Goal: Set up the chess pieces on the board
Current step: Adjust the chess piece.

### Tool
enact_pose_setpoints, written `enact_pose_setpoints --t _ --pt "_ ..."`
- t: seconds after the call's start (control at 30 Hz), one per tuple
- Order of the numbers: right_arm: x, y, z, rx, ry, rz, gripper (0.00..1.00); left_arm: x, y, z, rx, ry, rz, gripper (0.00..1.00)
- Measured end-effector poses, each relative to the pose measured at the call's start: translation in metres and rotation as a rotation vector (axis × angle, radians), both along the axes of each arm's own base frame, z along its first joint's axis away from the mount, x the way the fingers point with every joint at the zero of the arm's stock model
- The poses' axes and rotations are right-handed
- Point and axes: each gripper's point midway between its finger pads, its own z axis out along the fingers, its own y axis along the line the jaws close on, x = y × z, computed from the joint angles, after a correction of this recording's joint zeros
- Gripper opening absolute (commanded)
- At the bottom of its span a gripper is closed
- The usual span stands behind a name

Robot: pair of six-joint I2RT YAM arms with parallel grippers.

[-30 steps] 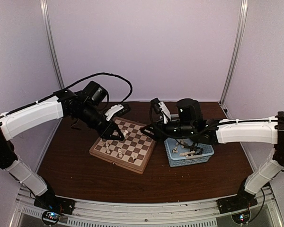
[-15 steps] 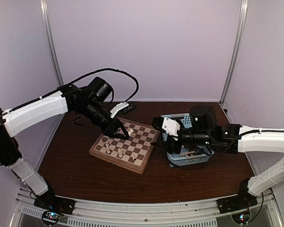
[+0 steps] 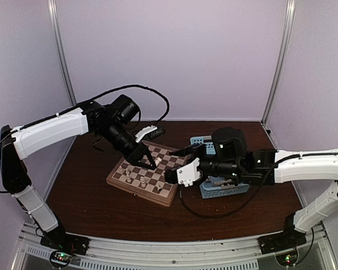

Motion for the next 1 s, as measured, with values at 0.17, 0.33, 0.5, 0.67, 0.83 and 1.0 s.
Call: enact_pose_setpoints --t 0.17,0.33,0.5,0.67,0.83,1.0 --pt "0.002 0.019 -0.019 -0.106 -0.088 0.029 0.55 -0.003 -0.002 0.003 -0.014 0.014 -0.009 0.01" --pt "0.011 0.034 -0.025 -0.160 -0.141 0.015 0.55 -0.005 -0.003 0.006 -0.024 0.021 -0.017 0.03" --pt "0.015 0.041 -0.023 -0.171 -0.175 -0.003 0.50 -0.007 -0.004 0.006 -0.027 0.028 -0.023 0.03" --pt "0.016 0.043 -0.025 -0.188 -0.199 -0.006 0.40 -0.009 -0.005 0.006 -0.026 0.032 -0.026 0.05" --pt "0.016 0.043 -0.023 -0.186 -0.208 -0.011 0.30 -0.009 -0.005 0.003 -0.021 0.038 -0.027 0.05" --pt "0.018 0.046 -0.024 -0.189 -0.205 -0.029 0.18 -0.008 -0.005 0.001 -0.015 0.043 -0.026 0.12"
